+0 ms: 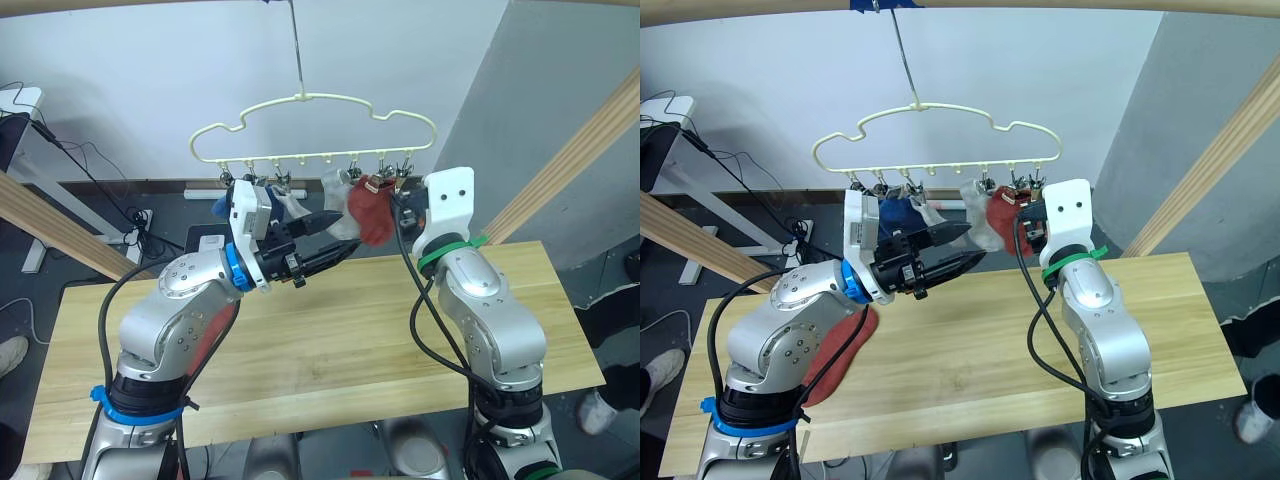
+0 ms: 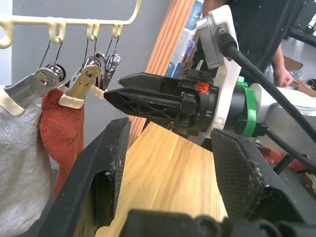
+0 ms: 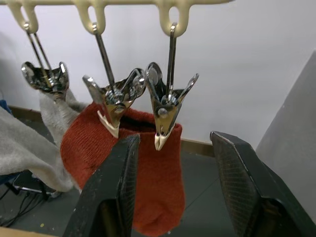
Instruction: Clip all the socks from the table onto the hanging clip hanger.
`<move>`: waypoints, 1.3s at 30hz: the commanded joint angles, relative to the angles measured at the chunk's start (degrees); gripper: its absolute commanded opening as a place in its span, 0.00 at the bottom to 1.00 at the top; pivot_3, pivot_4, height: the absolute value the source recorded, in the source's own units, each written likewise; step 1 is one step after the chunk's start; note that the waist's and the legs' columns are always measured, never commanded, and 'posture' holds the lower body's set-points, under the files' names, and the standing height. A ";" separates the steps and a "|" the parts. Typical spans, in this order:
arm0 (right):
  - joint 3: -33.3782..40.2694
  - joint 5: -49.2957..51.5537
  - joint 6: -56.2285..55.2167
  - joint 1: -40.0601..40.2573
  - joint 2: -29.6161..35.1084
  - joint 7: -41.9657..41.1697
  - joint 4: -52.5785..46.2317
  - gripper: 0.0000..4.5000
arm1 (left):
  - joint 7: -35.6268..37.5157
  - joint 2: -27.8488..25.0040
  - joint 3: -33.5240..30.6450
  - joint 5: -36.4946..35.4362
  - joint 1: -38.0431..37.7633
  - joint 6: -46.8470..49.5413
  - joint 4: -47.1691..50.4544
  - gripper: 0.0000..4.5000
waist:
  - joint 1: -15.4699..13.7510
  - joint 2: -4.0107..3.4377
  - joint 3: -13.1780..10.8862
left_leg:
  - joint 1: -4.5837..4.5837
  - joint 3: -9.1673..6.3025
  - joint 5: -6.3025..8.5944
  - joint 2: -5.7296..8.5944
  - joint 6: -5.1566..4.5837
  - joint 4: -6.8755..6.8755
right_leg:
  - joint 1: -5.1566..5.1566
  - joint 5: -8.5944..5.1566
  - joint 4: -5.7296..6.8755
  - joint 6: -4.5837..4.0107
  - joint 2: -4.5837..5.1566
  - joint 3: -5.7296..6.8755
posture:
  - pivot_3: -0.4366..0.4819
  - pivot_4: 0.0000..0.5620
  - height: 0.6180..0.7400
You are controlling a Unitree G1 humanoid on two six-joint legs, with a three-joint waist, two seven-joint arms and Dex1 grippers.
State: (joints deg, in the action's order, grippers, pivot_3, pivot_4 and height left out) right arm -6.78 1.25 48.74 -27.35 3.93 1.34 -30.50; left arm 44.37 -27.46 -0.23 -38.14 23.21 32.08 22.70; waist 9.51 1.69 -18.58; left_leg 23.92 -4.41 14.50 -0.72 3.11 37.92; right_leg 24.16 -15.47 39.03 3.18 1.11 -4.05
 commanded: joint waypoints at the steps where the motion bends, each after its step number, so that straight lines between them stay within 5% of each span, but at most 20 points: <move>1: 0.58 -0.90 -3.38 -1.58 -0.81 0.60 0.50 0.53 | 0.00 -0.08 -0.24 -0.21 0.76 -0.80 2.08 0.64 | 0.00 0.00 0.00 | 0.00 0.00 0.00 0.00 0.00 0.00 | 0.00 0.00 0.00 0.00 0.00 0.00 | 0.21 0.49 1.00; 39: 6.18 -0.75 -1.05 -6.12 -14.27 7.64 0.70 0.53 | 0.47 0.44 0.27 -0.14 0.93 -0.84 1.86 0.64 | 0.04 -0.01 0.01 | 0.00 -0.02 0.00 -0.02 0.00 0.01 | 0.00 0.01 0.03 -0.01 0.02 0.01 | 0.21 0.50 1.00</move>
State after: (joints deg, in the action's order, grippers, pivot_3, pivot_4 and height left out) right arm -1.03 -0.50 48.16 -31.88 -8.08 8.18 -26.78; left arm 44.48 -27.20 -0.20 -37.89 23.65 32.06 22.65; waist 9.55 1.68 -18.57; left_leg 23.92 -4.43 14.50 -0.73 3.10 37.93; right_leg 24.16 -15.46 39.06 3.17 1.13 -4.04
